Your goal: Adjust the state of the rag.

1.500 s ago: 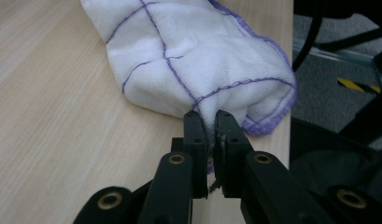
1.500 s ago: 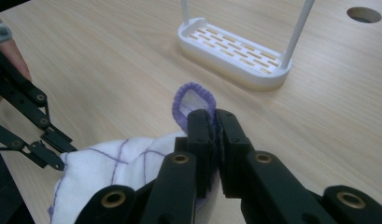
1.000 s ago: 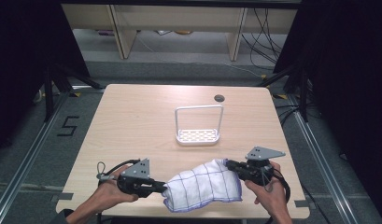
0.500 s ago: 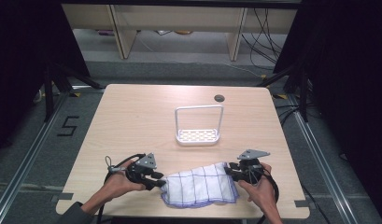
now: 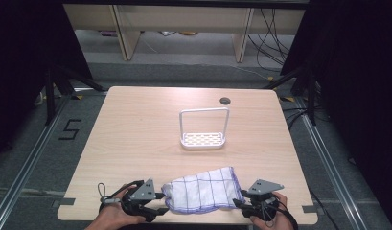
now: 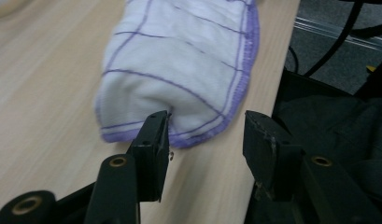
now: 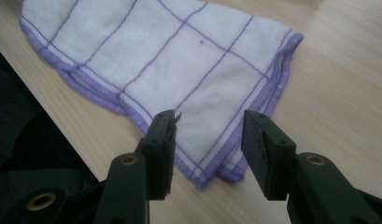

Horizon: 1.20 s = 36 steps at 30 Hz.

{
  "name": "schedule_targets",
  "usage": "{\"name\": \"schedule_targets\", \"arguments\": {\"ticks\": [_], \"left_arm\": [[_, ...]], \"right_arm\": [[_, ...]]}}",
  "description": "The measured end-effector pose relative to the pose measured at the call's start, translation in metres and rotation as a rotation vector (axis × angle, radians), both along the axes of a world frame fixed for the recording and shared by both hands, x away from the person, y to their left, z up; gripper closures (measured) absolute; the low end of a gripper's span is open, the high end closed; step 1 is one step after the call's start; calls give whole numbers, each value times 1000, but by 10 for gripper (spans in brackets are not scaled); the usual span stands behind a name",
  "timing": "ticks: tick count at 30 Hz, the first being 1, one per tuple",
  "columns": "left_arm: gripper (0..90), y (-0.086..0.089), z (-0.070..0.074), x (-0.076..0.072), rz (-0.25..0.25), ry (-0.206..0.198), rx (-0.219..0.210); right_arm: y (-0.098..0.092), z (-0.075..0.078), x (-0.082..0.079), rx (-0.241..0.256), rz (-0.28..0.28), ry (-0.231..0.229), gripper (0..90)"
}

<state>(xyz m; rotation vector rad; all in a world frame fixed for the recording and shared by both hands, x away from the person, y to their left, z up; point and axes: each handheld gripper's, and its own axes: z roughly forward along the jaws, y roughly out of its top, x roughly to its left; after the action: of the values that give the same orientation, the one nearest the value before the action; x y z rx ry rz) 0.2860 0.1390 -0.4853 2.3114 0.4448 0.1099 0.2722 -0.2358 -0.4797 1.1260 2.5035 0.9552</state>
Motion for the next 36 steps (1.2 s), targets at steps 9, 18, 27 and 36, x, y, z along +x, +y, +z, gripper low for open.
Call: {"name": "schedule_targets", "arguments": {"ticks": [9, 18, 27, 36], "left_arm": [[545, -21, -9, 2, -9, -8, 36], [780, -29, -11, 11, -74, -72, 138], [880, -29, -5, 12, -70, -54, 56], [883, -17, 18, 10, -65, -62, 2]], "right_arm": [[-3, -6, -3, -9, 5, -3, 597], [0, -19, -1, -23, 23, 30, 686], [-2, -15, -1, -37, 46, -1, 884], [-8, 10, -6, 38, 58, -50, 886]]}}
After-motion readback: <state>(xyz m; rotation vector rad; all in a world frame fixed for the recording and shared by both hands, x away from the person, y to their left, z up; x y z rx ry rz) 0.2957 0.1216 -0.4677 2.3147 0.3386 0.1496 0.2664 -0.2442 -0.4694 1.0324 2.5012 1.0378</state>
